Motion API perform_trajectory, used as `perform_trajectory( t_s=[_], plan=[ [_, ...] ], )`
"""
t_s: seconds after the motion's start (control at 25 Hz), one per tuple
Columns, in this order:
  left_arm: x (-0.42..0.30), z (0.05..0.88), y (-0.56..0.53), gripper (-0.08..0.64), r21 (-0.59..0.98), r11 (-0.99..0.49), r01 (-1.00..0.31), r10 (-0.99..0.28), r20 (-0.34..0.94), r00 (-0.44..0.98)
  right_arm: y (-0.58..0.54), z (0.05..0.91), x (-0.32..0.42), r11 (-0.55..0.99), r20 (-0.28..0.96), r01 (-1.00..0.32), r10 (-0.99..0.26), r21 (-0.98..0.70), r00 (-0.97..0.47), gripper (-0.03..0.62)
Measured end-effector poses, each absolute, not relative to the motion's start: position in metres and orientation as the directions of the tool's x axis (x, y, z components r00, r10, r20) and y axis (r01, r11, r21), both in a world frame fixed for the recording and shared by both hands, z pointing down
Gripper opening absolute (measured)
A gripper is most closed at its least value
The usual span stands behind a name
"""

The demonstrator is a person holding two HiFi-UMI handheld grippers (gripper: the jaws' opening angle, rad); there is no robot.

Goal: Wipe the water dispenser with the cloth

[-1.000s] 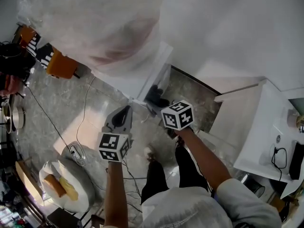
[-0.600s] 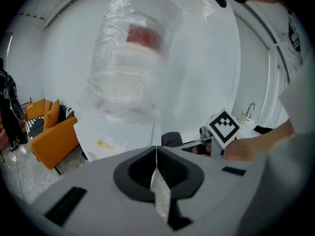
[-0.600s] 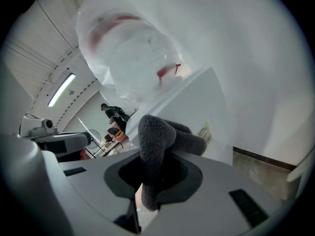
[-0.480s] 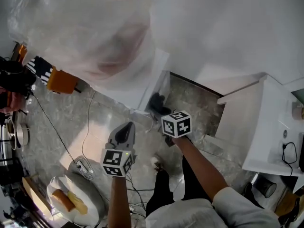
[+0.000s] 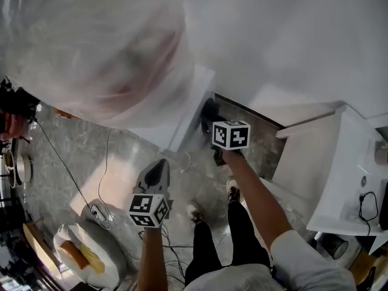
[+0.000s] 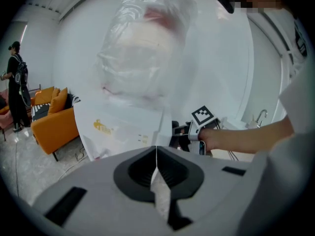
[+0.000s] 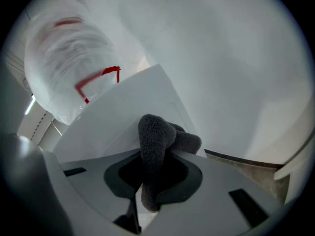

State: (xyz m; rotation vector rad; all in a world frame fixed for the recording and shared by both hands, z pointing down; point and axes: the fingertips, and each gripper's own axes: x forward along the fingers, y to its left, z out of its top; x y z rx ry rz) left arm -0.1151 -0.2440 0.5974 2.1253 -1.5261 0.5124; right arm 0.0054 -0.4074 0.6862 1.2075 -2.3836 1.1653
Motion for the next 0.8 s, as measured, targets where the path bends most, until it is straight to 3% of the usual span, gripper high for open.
perform_trajectory(
  t_s=[0.4,0.8],
  plan=[
    [-0.110,0.641,-0.249,0.018,0.131,-0.234,-0.964,-0.777,0.571,0.266,-0.465,0.742,0.033,0.334,0.551,-0.782,-0.567,-0.526,-0.612,0.063],
    [-0.109,0.677,-0.240,0.018,0.158,-0.192,-0.969,-0.762,0.598,0.248,-0.426,0.780,0.002,0.478,0.525,-0.692,-0.451,-0.540,-0.722,0.064]
  ],
)
